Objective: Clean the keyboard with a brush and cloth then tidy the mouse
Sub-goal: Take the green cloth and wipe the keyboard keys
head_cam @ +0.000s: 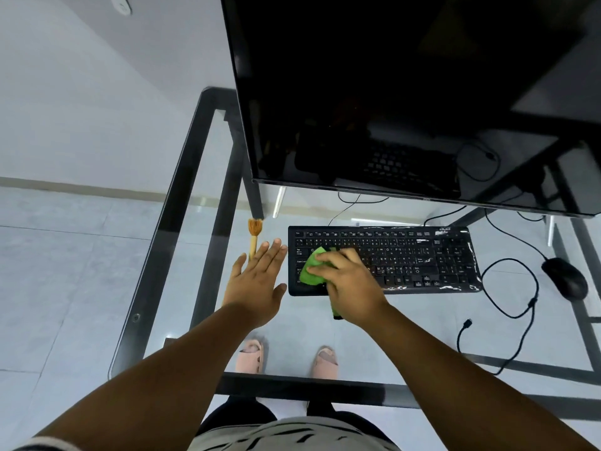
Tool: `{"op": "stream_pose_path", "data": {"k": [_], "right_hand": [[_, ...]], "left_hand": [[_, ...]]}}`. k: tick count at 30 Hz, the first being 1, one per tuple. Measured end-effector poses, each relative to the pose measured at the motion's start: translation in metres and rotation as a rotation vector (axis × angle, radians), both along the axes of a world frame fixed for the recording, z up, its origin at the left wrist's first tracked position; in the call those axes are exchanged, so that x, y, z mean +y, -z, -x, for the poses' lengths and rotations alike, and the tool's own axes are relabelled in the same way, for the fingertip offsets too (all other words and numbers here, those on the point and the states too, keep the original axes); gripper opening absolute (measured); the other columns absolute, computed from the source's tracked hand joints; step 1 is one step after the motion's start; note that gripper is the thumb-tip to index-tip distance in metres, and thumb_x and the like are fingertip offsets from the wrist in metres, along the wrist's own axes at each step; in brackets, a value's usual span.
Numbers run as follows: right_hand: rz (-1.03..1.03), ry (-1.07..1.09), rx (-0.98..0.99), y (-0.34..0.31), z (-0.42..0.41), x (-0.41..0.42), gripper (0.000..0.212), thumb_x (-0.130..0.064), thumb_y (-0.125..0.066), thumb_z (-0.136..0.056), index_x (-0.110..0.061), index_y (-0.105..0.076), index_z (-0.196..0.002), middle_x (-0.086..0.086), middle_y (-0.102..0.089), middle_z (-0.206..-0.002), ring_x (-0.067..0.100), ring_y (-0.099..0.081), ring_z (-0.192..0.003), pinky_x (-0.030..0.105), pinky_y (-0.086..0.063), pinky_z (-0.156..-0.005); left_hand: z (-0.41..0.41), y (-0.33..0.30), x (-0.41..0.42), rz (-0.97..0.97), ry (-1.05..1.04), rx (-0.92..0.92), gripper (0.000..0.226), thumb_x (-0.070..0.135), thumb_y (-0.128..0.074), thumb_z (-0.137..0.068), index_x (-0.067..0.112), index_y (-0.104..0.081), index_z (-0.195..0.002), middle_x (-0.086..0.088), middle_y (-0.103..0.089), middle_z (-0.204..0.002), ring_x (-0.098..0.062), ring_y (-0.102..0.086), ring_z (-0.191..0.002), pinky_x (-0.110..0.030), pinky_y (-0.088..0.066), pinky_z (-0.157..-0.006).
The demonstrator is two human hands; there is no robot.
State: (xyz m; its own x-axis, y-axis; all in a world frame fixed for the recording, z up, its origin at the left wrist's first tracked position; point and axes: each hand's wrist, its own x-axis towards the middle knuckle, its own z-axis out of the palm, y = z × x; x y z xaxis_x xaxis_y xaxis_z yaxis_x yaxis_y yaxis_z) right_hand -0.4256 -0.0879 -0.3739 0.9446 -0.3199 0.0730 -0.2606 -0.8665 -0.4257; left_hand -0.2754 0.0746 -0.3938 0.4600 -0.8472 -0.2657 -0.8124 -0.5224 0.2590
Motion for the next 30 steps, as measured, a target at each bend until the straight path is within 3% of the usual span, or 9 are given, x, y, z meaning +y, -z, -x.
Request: {"op": "stream_pose_path", "data": {"k": [5, 11, 15, 21, 26, 30], "right_hand": [[-0.033, 0.176, -0.068, 0.004, 0.0, 0.004, 0.047, 0.008, -0.058, -0.074, -0.019, -0.073, -0.11, -0.002, -0.063, -0.114, 0.023, -0.047, -0.103, 0.033, -0.051, -0.088], [-0.019, 0.016, -0.002, 0.001, -0.004, 0.002, 0.046, 0.007, -0.054, -0.076, -0.021, -0.073, -0.107, -0.003, -0.063, -0.117, 0.027, -0.048, -0.104, 0.038, -0.051, -0.088], [-0.037, 0.154, -0.012, 0.002, -0.005, -0.002, 0.049, 0.009, -0.053, -0.076, -0.021, -0.072, -0.109, -0.003, -0.062, -0.117, 0.026, -0.047, -0.105, 0.04, -0.052, -0.088], [-0.015, -0.013, 0.021, 0.002, 0.009, -0.008, 0.05, 0.01, -0.056, -0.075, -0.024, -0.074, -0.107, -0.004, -0.064, -0.119, 0.026, -0.047, -0.105, 0.041, -0.052, -0.086], [0.004, 0.183, -0.067, 0.006, 0.031, -0.022, 0.051, 0.012, -0.058, -0.071, -0.021, -0.075, -0.105, -0.002, -0.066, -0.116, 0.028, -0.05, -0.106, 0.041, -0.052, -0.089], [0.014, 0.01, 0.011, 0.008, 0.029, -0.003, 0.053, 0.006, -0.061, -0.075, -0.031, -0.072, -0.112, -0.007, -0.063, -0.126, 0.027, -0.05, -0.112, 0.042, -0.052, -0.09]], "left_hand": [[0.002, -0.002, 0.003, -0.002, 0.011, 0.034, 0.065, 0.047, -0.025, -0.101, 0.029, 0.008, -0.154, 0.014, 0.016, -0.157, -0.009, 0.013, -0.147, -0.042, 0.001, -0.12], [0.005, 0.002, 0.004, -0.031, 0.016, 0.044, 0.075, 0.059, 0.005, -0.086, 0.029, 0.003, -0.154, 0.013, 0.01, -0.159, -0.009, 0.008, -0.148, -0.04, 0.003, -0.118], [0.004, -0.001, 0.003, -0.064, 0.016, -0.004, 0.07, 0.058, -0.004, -0.091, 0.029, 0.005, -0.154, 0.011, 0.008, -0.161, -0.01, 0.008, -0.149, -0.039, 0.006, -0.118], [0.004, -0.004, 0.001, -0.062, 0.03, -0.013, 0.068, 0.055, -0.01, -0.095, 0.026, 0.007, -0.154, 0.008, 0.003, -0.162, -0.013, 0.004, -0.149, -0.039, 0.006, -0.118], [0.009, -0.005, -0.001, 0.033, 0.015, -0.007, 0.069, 0.044, -0.025, -0.098, 0.022, 0.007, -0.154, 0.006, 0.007, -0.162, -0.014, 0.001, -0.15, -0.039, -0.001, -0.119], [0.016, -0.002, -0.004, 0.085, 0.03, 0.045, 0.066, 0.039, -0.022, -0.095, 0.024, 0.001, -0.155, 0.011, 0.009, -0.16, -0.009, 0.005, -0.149, -0.04, -0.004, -0.121]]}}
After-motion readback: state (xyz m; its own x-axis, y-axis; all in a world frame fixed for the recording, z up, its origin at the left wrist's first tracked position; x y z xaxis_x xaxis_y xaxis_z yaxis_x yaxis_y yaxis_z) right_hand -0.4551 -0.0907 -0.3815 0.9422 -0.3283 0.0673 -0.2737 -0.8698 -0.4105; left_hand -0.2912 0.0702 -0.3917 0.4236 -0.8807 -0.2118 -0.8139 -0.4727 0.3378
